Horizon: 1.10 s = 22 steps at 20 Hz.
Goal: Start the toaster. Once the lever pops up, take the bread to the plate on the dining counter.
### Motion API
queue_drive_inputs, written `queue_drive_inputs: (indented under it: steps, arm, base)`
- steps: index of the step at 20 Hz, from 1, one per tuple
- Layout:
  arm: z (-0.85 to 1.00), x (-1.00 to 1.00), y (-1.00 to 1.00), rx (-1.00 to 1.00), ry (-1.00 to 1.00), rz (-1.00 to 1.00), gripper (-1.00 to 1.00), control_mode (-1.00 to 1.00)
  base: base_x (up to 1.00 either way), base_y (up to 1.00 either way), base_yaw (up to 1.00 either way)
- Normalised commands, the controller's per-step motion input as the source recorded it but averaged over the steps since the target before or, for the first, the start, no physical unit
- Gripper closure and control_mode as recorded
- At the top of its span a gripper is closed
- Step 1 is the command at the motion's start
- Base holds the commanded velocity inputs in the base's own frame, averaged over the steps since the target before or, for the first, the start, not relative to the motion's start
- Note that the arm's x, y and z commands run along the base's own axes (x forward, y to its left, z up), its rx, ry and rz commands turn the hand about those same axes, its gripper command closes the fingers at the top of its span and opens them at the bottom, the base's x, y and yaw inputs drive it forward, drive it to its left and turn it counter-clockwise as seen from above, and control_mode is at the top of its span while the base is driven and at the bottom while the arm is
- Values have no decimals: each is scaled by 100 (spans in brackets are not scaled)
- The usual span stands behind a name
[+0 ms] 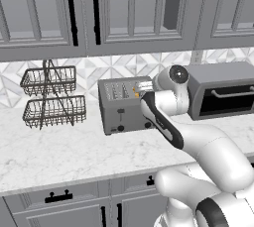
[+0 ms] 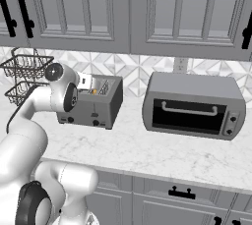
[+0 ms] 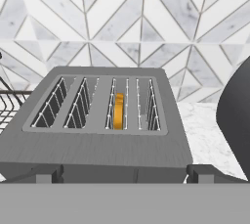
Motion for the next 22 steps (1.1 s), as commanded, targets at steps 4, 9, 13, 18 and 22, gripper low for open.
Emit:
queue_drive_inputs:
  steps: [4,9,13,18,22]
  arm:
    - [0,0,0,0,0,0,-100,-100]
    - [0,0,0,0,0,0,-100,-100]
    - [0,0,0,0,0,0,-100,-100]
    - [0,0,0,0,0,0,-100,-100]
    - [0,0,0,0,0,0,-100,-100]
  base:
    - [0,0,0]
    - [0,0,0]
    - [0,0,0]
    - [0,0,0]
    - [0,0,0]
